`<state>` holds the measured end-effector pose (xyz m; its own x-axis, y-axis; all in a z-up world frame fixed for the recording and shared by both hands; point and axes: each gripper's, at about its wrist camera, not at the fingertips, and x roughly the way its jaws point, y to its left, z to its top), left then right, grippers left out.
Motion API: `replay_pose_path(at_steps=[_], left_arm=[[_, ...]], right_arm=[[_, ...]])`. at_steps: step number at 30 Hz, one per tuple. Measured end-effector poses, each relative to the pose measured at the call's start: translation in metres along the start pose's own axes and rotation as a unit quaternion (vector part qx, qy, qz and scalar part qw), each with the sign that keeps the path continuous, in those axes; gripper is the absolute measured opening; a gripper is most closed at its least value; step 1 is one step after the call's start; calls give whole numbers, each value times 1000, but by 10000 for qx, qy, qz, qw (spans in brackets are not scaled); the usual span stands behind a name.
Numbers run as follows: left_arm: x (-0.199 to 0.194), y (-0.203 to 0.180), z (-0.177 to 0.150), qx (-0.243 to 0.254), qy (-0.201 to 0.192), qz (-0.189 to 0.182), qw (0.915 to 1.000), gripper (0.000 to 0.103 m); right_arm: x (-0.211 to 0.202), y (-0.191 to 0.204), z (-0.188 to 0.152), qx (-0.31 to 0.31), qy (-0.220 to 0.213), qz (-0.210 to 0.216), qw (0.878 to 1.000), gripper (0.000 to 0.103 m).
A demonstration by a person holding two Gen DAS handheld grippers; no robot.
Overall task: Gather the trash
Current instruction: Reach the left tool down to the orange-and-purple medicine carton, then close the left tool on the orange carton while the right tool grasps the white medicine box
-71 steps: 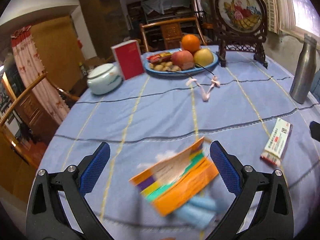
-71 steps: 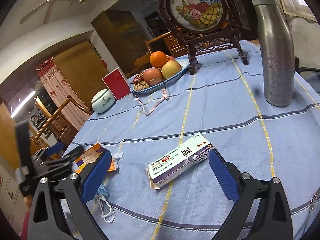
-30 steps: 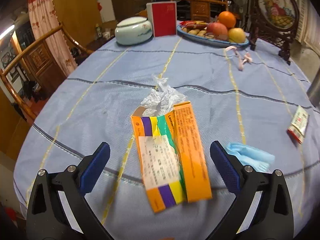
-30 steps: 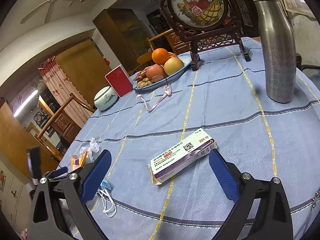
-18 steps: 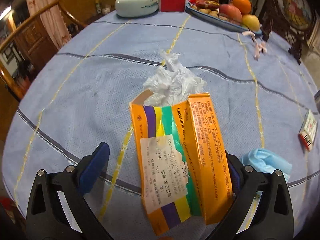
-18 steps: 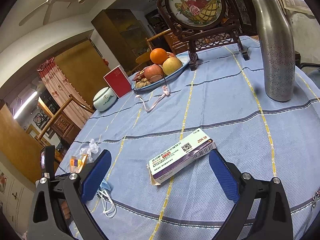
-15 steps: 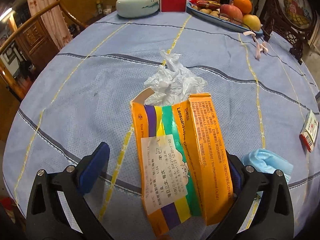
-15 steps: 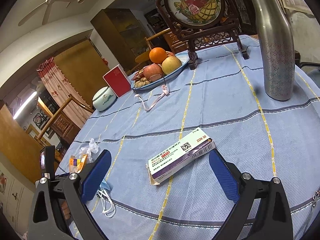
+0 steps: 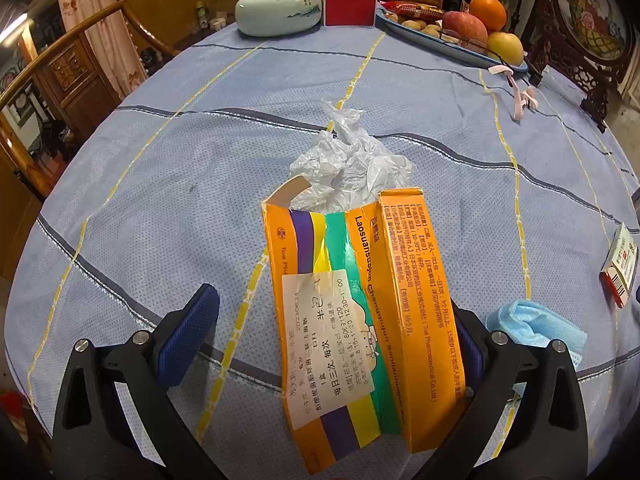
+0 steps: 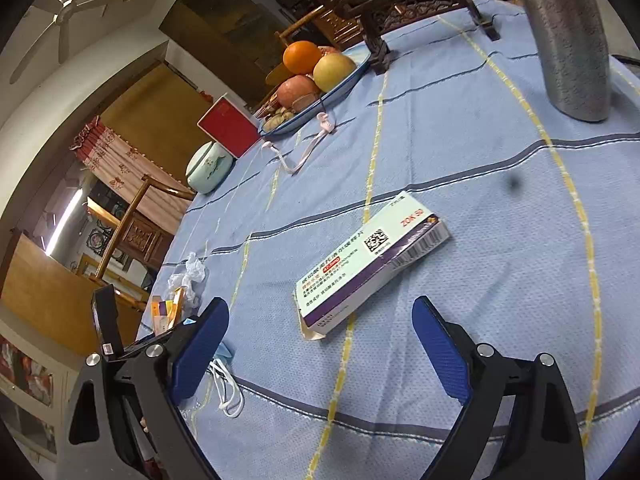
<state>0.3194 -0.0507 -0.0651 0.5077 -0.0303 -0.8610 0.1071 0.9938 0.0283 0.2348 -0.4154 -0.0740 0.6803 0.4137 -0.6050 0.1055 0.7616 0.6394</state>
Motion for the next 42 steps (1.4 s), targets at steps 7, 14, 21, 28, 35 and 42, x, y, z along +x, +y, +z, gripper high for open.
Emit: replay_pose_path(at_steps=[7,14,21,28,35,42], left_arm=[[0,0,0,3,-1,-4,10000,98],[0,0,0,0,-2,-3,10000,98],[-1,1,0,-5,-2,-6,10000,98],[-1,1,0,-11,2,-29,10000,97],[-5,14,1,-353,-49,-39,9994,97],[-12,15,-1,-418,-233,-311,9984,79]], right_arm=[[49,12,42,-86,563,-300,9979,80],[66,35,45,-1111,172,-1131,9872,76],[69,32,43,-1043,202,-1156,9876,76],[81,47,32,-1588,123,-1755,9715,46],[47,43,43,-1240,-414,-1202,9841,44],[61,35,41,-1096,-18,-1249,9861,45]])
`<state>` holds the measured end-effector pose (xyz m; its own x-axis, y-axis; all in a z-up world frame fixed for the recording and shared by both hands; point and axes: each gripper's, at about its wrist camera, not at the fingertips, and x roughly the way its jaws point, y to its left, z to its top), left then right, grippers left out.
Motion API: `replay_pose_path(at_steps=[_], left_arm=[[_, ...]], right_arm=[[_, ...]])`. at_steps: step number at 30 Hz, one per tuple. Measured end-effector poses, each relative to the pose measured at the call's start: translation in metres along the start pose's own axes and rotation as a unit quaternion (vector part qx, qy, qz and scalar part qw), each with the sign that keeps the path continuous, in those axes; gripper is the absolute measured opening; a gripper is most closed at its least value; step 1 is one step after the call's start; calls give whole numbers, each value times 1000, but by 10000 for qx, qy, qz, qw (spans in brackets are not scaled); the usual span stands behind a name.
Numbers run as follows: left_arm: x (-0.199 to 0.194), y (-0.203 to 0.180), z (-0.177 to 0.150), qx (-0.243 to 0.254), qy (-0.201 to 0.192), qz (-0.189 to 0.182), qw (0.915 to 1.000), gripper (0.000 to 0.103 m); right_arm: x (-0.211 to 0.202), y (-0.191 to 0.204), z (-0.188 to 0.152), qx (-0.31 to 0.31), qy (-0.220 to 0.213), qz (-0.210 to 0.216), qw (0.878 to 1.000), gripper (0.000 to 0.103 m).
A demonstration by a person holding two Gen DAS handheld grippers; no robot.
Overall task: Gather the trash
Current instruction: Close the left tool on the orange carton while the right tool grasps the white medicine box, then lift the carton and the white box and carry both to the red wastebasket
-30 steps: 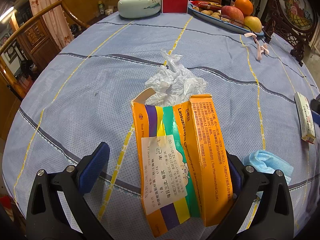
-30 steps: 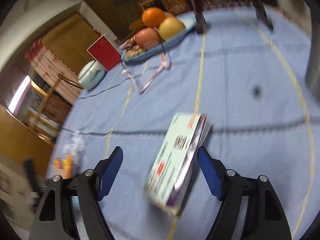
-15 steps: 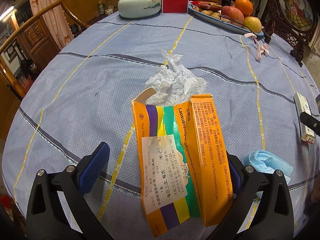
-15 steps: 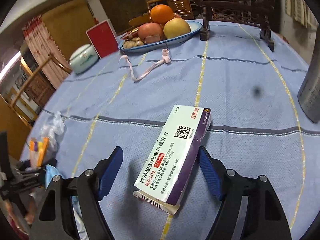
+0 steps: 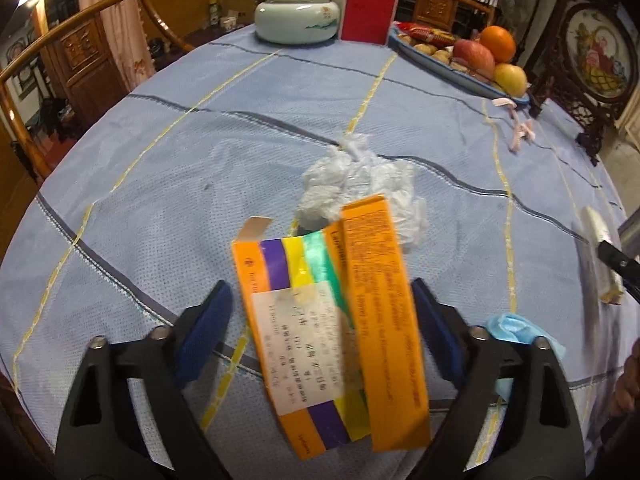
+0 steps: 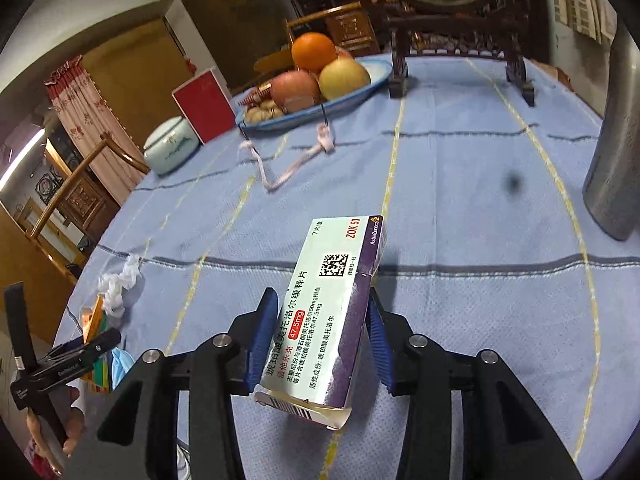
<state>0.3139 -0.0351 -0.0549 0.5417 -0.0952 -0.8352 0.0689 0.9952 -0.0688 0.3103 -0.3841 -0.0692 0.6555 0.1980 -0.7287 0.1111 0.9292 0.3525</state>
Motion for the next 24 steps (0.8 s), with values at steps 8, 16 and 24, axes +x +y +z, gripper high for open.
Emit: replay_pose_path(at_steps=[8,16,24], left_arm=[[-18,0,-10,61,-266,-256,9993,57],[-66,8,-28,-62,-785,-347,9963,56],[-115,12,-43,16,-1231,-258,9921,56]], right_arm=[[-10,-2,-1,54,-191,30,9998,44],[-30,-2,2,135,-424,439,9980,44],[-43,10,-5,-106,-584,664,9960,44]])
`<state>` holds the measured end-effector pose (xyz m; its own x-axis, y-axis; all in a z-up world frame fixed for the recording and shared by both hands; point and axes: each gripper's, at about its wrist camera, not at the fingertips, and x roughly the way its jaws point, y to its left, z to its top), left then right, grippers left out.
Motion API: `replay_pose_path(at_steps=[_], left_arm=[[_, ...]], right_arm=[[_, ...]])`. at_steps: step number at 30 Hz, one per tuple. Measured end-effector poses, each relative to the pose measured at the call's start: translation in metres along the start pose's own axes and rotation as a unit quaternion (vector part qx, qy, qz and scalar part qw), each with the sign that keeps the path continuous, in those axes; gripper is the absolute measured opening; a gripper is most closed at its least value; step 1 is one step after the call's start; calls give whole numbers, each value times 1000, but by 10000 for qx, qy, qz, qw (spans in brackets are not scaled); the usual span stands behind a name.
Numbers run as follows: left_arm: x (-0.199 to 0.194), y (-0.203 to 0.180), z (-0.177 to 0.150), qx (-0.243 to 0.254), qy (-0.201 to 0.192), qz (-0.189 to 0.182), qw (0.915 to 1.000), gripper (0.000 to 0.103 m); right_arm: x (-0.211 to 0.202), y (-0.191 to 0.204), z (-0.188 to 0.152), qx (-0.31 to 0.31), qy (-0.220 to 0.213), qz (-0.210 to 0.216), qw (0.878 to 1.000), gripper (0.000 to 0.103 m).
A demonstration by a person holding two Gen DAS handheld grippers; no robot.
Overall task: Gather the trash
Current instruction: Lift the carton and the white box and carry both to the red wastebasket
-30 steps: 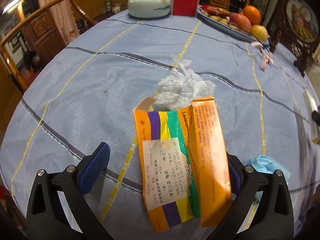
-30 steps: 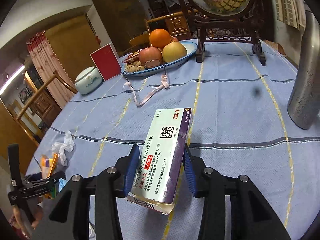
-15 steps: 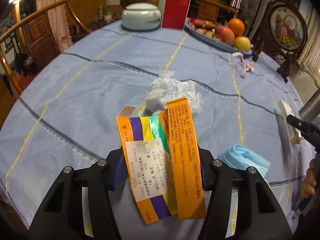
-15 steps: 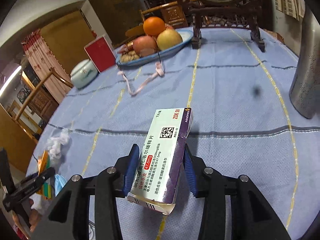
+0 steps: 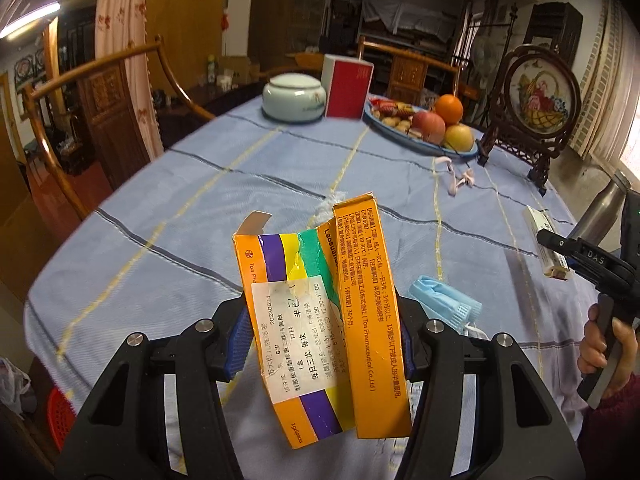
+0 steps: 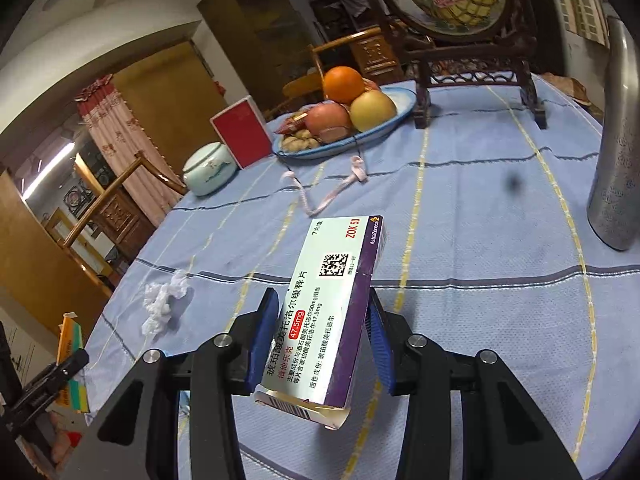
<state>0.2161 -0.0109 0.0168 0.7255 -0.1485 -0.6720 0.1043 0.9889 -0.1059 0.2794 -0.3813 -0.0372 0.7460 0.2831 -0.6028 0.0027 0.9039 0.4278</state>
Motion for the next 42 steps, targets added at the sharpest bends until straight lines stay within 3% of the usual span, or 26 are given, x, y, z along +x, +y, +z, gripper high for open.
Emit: replay_pose_path(at_steps=[12,19,31,42], left_arm=[[-51,60,-17,-200,-255,324,9989,56],[-83,109,-27,-394,-432,623,9963,56],[-114,179,-72,-710,-520,1283,9878,56],[-133,253,-118,-1125,-450,1726,9775,56]], right_arm=[[-45,22,-36,-322,-402,113,9986,44],[-65,46,-55,-326,-402,629,9967,44],[-81,166,-87,-1173,-331,1394,9827,43],[-70,277,-133,-1840,86,1936,9636,43]])
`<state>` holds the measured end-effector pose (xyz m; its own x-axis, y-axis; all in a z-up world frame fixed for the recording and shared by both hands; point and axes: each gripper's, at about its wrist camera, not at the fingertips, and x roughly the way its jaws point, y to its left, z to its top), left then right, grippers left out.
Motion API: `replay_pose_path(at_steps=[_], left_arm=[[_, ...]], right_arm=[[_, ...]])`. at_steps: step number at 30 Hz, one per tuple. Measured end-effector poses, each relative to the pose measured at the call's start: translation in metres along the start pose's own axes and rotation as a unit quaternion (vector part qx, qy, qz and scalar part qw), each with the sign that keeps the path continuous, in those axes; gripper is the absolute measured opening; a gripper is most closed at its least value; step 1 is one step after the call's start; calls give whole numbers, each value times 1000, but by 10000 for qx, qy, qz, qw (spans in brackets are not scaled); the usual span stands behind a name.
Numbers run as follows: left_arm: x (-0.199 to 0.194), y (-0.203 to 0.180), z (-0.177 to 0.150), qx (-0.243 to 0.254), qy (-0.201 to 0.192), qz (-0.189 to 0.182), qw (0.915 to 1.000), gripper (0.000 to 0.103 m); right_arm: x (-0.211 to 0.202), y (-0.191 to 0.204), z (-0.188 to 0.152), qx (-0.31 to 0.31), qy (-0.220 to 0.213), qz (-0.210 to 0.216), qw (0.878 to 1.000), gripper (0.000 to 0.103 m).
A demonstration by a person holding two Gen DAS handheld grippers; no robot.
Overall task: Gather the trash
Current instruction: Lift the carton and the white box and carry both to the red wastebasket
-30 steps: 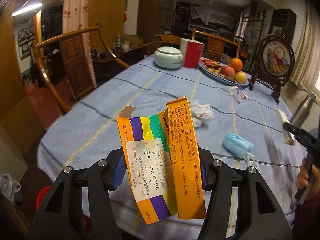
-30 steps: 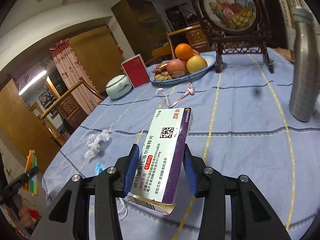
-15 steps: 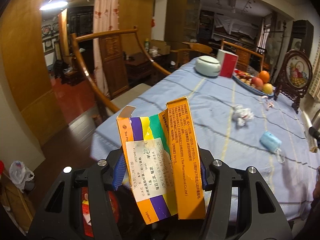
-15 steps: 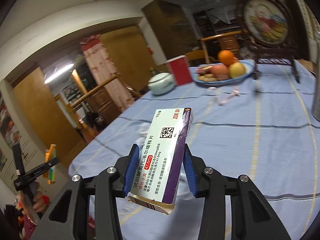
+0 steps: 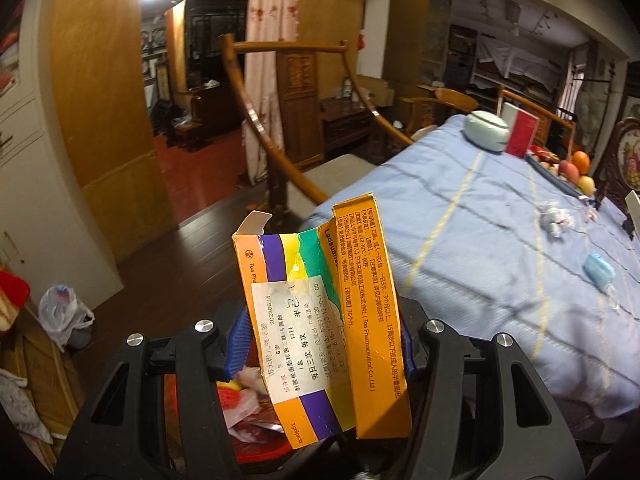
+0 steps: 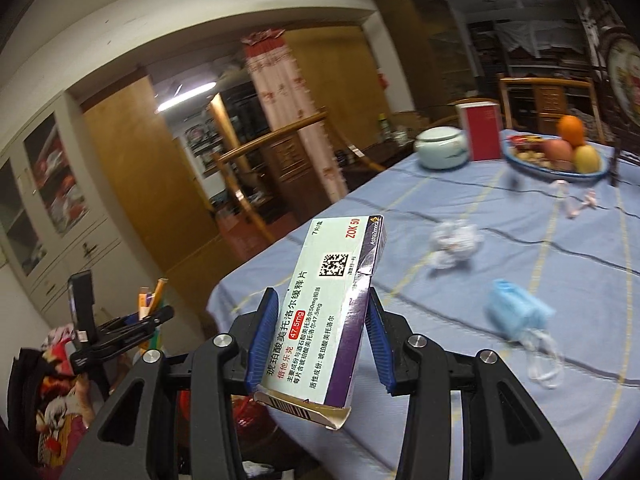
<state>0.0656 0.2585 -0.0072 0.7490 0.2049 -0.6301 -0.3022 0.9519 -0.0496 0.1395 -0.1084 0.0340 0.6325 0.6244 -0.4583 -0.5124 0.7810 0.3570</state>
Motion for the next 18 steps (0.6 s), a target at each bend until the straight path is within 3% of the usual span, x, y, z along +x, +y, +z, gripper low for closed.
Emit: replay_pose_path(at_steps=[11,18], left_arm=[[22,53,-26,-222,185,254,9993,56],[47,70,-44,-351,519,181,9979,56]], right_arm=[[63,78,-13,-412,607,396,9965,43],[94,108,-23,-570,926,557,9925,43]])
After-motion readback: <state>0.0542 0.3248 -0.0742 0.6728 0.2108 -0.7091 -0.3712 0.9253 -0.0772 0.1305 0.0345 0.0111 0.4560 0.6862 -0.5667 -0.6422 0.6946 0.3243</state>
